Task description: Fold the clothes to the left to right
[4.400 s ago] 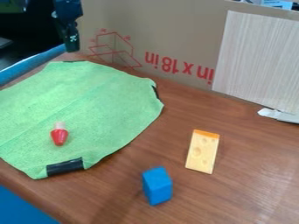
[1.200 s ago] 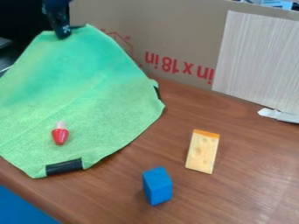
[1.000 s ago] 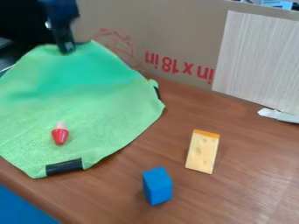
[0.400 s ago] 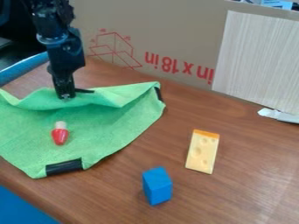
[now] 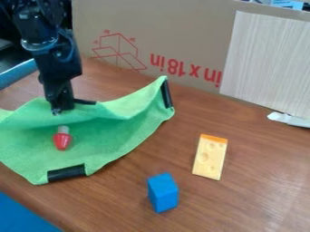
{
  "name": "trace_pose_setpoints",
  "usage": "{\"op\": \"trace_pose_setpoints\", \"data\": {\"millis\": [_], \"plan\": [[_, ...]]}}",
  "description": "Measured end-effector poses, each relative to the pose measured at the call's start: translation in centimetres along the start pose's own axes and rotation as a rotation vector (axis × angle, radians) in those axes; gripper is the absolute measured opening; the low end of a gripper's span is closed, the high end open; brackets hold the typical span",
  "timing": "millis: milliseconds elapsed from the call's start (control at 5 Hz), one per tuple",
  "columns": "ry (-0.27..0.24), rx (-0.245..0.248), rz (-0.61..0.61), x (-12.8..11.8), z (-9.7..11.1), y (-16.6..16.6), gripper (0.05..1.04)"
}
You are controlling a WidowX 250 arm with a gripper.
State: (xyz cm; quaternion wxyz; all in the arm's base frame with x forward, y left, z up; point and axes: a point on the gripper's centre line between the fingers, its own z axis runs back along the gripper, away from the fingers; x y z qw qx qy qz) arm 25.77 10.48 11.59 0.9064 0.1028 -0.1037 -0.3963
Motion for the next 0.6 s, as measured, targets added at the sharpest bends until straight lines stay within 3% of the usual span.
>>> {"op": "trace_pose_setpoints", "data": {"millis": [200,400,600], "plan": [[-0.021,-0.010,-0.050,0.4,0.6,-2.2,0.056],[0.013,-0.017,-0.075,0.6,0.2,-3.9,0.071],[0.053,-0.035,0.018,0.1,0.0,-4.4,0.214]]}}
